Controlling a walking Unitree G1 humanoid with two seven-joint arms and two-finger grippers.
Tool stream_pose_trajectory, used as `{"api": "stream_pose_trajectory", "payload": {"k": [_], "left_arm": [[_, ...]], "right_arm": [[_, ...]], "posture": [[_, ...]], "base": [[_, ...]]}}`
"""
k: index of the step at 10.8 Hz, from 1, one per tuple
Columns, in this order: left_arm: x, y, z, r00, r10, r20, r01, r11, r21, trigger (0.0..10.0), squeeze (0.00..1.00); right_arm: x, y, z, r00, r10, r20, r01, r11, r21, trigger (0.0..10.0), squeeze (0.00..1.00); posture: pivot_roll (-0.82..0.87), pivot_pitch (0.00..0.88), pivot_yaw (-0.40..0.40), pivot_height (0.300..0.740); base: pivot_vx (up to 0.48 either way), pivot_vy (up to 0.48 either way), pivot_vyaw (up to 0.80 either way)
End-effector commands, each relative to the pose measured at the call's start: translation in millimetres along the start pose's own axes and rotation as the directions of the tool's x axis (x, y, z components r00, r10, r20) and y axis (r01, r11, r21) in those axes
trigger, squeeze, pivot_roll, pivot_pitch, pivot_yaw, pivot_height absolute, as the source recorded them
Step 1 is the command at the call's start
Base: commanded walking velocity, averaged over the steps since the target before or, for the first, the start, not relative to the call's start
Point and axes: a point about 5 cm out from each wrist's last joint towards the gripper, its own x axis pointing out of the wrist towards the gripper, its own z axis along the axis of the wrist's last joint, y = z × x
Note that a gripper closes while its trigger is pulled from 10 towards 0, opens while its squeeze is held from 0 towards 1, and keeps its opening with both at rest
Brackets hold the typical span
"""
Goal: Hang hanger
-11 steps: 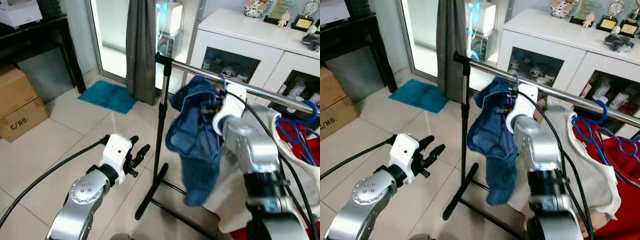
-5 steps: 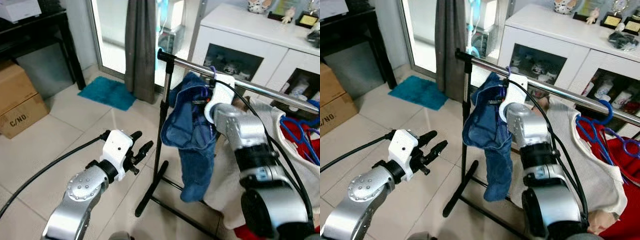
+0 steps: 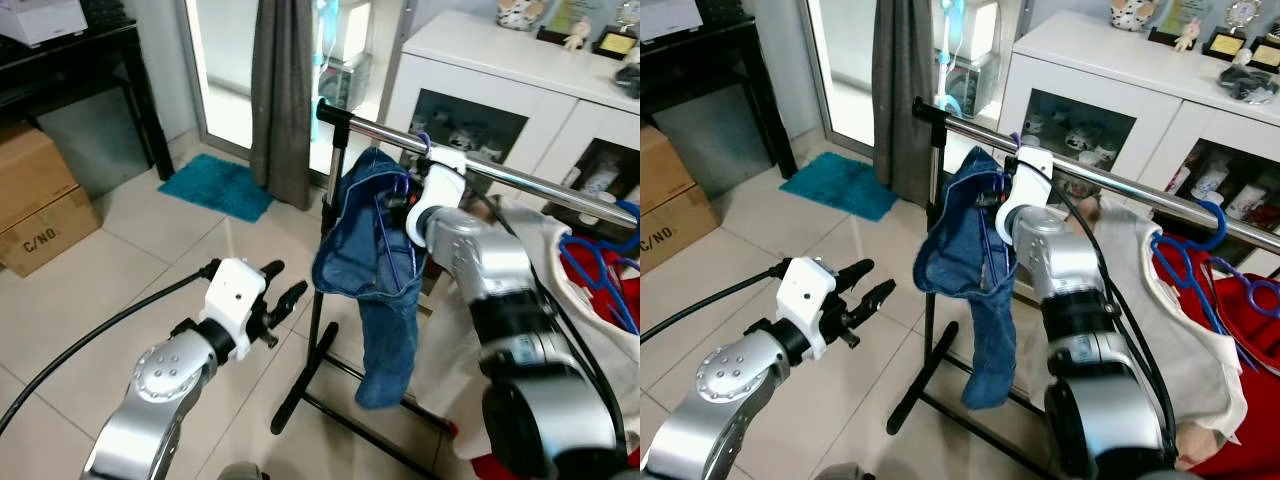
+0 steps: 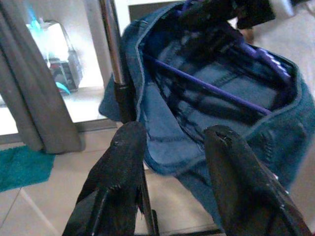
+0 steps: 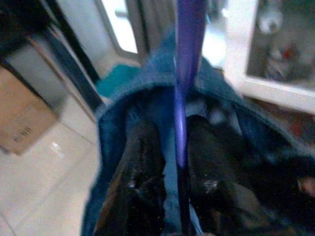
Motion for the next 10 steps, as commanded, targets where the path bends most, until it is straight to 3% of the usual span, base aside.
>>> {"api": "stream_pose_trajectory", "payload": {"k": [1, 2, 4, 5, 7, 8, 9, 10], "left_arm": [[2.5, 2.0, 0.6, 1.0, 0.015, 0.006, -0.015, 1.0, -0.009, 10.0, 0.0], [4.8, 1.8, 0.6, 0.999, 0.036, 0.013, -0.036, 0.999, -0.027, 10.0, 0.0], [7.1, 0.0, -1.9, 0.999, 0.049, -0.002, -0.049, 0.997, -0.06, 10.0, 0.0], [8.8, 0.8, -2.9, 0.998, 0.068, 0.003, -0.068, 0.994, -0.088, 10.0, 0.0], [9.4, 5.4, -3.2, 0.987, 0.156, 0.025, -0.152, 0.982, -0.113, 10.0, 0.0], [10.2, 5.7, -2.8, 0.987, 0.158, 0.021, -0.155, 0.982, -0.11, 10.0, 0.0], [11.9, 4.6, -1.1, 0.988, 0.151, 0.024, -0.148, 0.985, -0.092, 10.0, 0.0], [11.9, 4.1, -0.6, 0.988, 0.15, 0.026, -0.147, 0.986, -0.084, 10.0, 0.0]], "right_arm": [[-9.1, -5.2, 13.3, 0.997, 0.026, 0.071, -0.026, 1.0, 0.0, 10.0, 1.0], [-27.9, -8.0, 18.0, 0.993, 0.067, 0.101, -0.068, 0.998, 0.007, 10.0, 1.0], [-47.2, -12.2, 13.5, 0.992, 0.097, 0.084, -0.096, 0.995, -0.015, 10.0, 1.0], [-65.2, -15.7, 5.1, 0.992, 0.114, 0.059, -0.11, 0.991, -0.071, 10.0, 1.0], [-95.7, -10.3, -6.6, 0.984, 0.16, 0.074, -0.155, 0.986, -0.068, 10.0, 1.0], [-100.9, -6.2, -12.4, 0.983, 0.148, 0.11, -0.14, 0.987, -0.085, 10.0, 1.0], [-103.2, -0.3, -24.8, 0.979, 0.178, 0.1, -0.174, 0.983, -0.051, 10.0, 1.0], [-103.1, -0.8, -25.4, 0.983, 0.14, 0.119, -0.141, 0.99, 0.001, 10.0, 1.0]], "posture": [[0.16, 0.0, -0.057, 0.74], [0.15, 0.0, -0.048, 0.74], [0.14, 0.0, -0.03, 0.74], [0.13, 0.0, -0.023, 0.74], [0.11, 0.0, -0.012, 0.74], [0.1, 0.0, -0.012, 0.74], [0.1, 0.0, -0.012, 0.74], [0.1, 0.0, -0.017, 0.74]], "base": [[0.0, 0.0, 0.0], [0.0, 0.0, 0.0], [0.0, 0.0, 0.0], [0.0, 0.0, 0.0], [0.0, 0.0, 0.0], [0.0, -0.382, 0.0], [0.0, -0.412, 0.0], [0.0, -0.412, 0.0]]}}
